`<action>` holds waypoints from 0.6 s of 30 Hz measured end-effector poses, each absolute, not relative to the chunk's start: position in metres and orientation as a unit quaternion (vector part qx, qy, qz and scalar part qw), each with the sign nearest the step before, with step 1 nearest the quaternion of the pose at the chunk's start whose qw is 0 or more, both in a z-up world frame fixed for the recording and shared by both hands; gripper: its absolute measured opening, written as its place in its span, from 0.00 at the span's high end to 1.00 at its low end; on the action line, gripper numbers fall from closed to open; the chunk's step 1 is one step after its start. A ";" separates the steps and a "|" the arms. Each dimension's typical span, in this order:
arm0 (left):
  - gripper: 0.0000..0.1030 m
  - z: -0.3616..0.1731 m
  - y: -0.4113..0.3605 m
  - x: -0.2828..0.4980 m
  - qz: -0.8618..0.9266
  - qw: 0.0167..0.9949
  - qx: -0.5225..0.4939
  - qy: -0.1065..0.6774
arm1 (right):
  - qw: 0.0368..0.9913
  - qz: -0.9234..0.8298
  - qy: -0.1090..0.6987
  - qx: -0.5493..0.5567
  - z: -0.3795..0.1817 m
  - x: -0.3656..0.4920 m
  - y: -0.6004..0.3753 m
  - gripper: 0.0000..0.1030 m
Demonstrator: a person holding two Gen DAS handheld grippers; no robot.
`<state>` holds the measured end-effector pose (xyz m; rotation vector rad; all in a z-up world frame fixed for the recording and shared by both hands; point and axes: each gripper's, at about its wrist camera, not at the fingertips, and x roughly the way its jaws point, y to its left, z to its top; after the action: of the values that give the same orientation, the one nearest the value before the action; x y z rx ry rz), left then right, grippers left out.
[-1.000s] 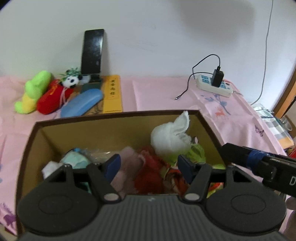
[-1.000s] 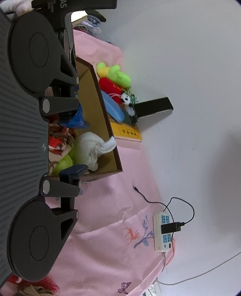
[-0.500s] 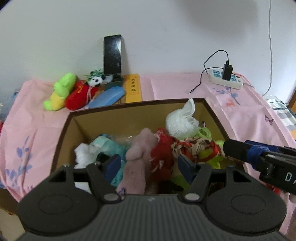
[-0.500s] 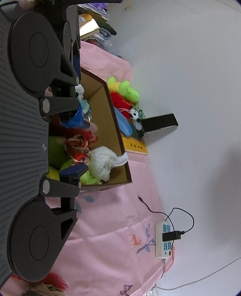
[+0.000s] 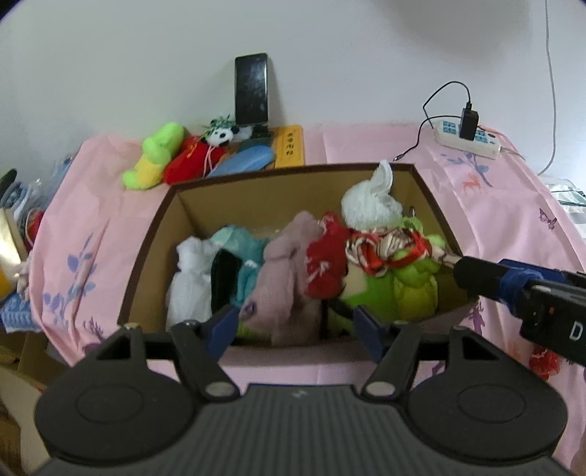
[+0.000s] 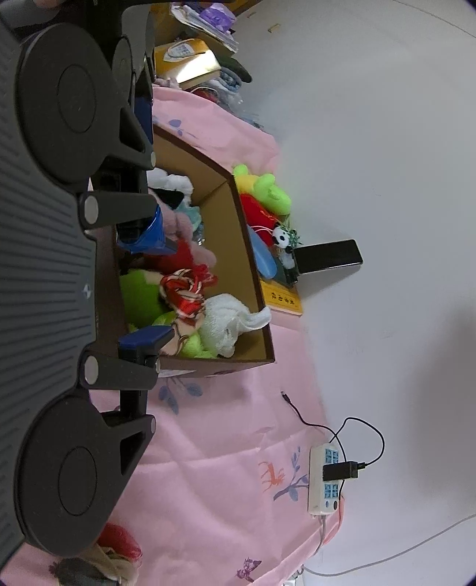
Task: Organize soft objects
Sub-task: 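Move the right gripper back to the red mesh item on the sheet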
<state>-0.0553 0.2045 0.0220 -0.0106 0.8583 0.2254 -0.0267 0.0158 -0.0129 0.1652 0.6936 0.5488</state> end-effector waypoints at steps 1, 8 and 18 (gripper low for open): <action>0.33 0.021 0.203 -0.057 0.111 0.902 -0.006 0.417 | 0.900 0.267 0.336 0.077 -0.014 -0.028 0.014 0.74; 0.33 0.011 0.184 -0.063 0.119 0.894 -0.006 0.431 | 0.895 0.279 0.344 0.061 -0.018 -0.035 0.003 0.74; 0.33 -0.008 0.155 -0.062 0.114 0.881 0.002 0.459 | 0.888 0.283 0.356 0.066 -0.032 -0.040 -0.018 0.74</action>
<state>-0.0622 0.1547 -0.0082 0.0050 0.9573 0.2382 -0.0403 -0.0181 -0.0320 0.1374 0.7405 0.5880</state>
